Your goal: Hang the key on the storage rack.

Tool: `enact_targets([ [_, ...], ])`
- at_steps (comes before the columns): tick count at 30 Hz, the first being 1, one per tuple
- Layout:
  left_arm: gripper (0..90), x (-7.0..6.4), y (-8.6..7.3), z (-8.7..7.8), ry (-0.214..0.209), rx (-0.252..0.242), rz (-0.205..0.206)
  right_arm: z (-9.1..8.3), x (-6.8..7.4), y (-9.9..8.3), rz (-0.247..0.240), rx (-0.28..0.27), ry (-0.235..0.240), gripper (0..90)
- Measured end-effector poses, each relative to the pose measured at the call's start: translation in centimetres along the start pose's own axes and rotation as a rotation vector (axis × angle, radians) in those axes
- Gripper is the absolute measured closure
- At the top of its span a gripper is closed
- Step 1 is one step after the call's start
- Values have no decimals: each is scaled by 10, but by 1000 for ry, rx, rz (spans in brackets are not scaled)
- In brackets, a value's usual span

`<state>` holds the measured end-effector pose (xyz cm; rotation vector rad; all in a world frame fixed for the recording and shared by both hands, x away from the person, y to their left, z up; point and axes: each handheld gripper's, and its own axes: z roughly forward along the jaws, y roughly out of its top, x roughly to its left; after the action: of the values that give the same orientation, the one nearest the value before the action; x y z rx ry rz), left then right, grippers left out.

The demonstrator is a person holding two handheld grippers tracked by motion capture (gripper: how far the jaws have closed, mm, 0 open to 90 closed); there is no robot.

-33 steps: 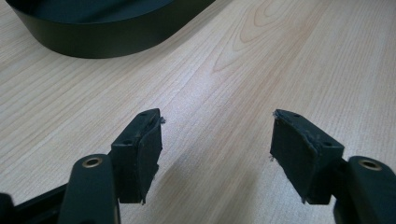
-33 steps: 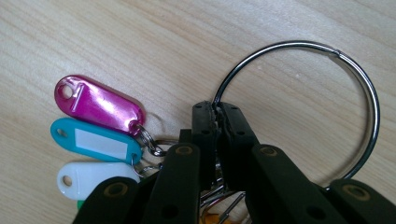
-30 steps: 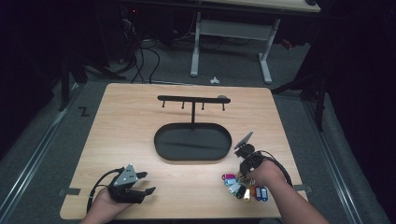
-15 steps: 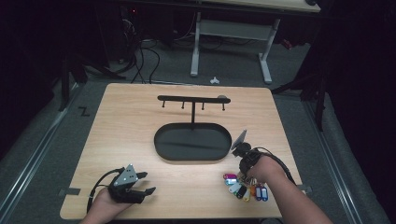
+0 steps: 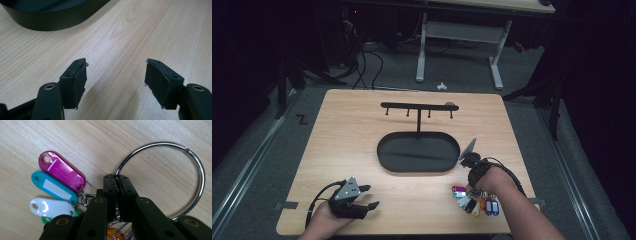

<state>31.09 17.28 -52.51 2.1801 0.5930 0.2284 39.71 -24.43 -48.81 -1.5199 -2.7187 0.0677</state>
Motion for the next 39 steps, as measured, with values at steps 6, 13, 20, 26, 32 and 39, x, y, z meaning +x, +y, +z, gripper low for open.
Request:
enact_targets([
  [6, 344, 1, 0, 0, 1, -1, -4, 0, -6, -1, 19, -7, 38, 858],
  [13, 344, 0, 0, 1, -1, 3, 1, 0, -4, 0, -4, 0, 24, 856],
  [20, 344, 0, 0, 1, -5, 5, 5, 0, 2, 3, -25, 18, -19, 863],
  [26, 344, 0, 0, 1, -5, 5, 4, 0, 2, 1, -79, 7, -23, 871],
  [32, 344, 1, 0, 0, -2, 7, -2, -3, 7, 1, -118, 6, -49, 871],
  [39, 344, 1, -1, 2, -2, 8, 1, -30, 14, -7, -154, -45, -60, 870],
])
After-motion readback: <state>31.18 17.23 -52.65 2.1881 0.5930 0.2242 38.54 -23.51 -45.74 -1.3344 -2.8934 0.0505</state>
